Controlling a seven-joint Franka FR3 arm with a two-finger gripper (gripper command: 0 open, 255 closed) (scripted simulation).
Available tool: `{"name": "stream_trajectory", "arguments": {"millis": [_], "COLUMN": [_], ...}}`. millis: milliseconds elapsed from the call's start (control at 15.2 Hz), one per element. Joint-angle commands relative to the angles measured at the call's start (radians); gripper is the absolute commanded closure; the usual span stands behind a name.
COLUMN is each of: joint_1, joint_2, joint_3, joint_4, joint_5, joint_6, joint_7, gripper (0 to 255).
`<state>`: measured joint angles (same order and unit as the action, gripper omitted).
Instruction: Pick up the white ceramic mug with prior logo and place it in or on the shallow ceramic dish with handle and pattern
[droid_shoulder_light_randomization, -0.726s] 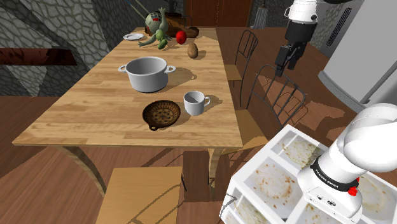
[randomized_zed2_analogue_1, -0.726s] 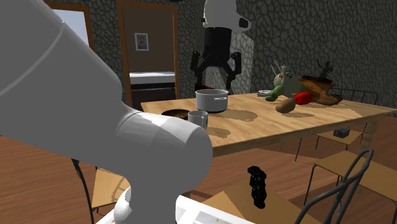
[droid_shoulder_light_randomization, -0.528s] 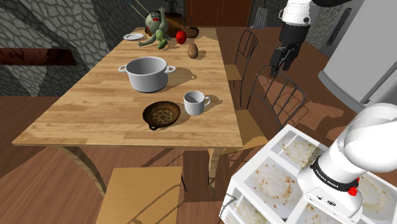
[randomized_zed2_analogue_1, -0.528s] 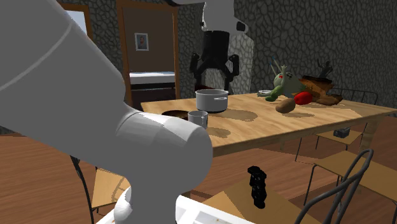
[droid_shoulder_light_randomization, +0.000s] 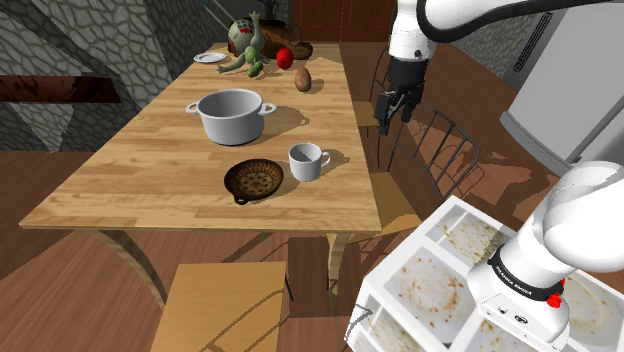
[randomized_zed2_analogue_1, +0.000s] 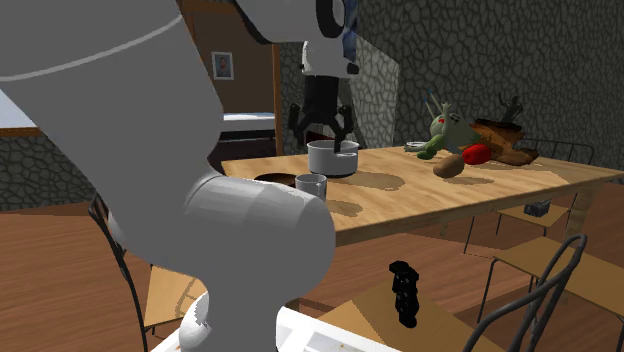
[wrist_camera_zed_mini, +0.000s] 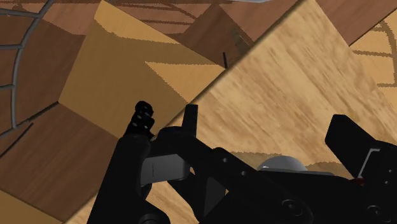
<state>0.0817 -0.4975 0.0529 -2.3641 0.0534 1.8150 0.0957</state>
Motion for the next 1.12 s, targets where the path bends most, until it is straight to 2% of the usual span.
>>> {"name": "stream_trajectory", "arguments": {"millis": [0, 528, 1056], "joint_1": [0.006, 0.037, 0.088], "joint_2": [0.079, 0.375, 0.69], "joint_3": [0.021, 0.105, 0.151], "joint_4": [0.046, 0.233, 0.504], "joint_5": [0.0, -0.032, -0.117], "joint_6": [0.033, 0.132, 0.154], "joint_7": [0.023, 0.142, 0.263], "gripper": [0, 0, 0]}}
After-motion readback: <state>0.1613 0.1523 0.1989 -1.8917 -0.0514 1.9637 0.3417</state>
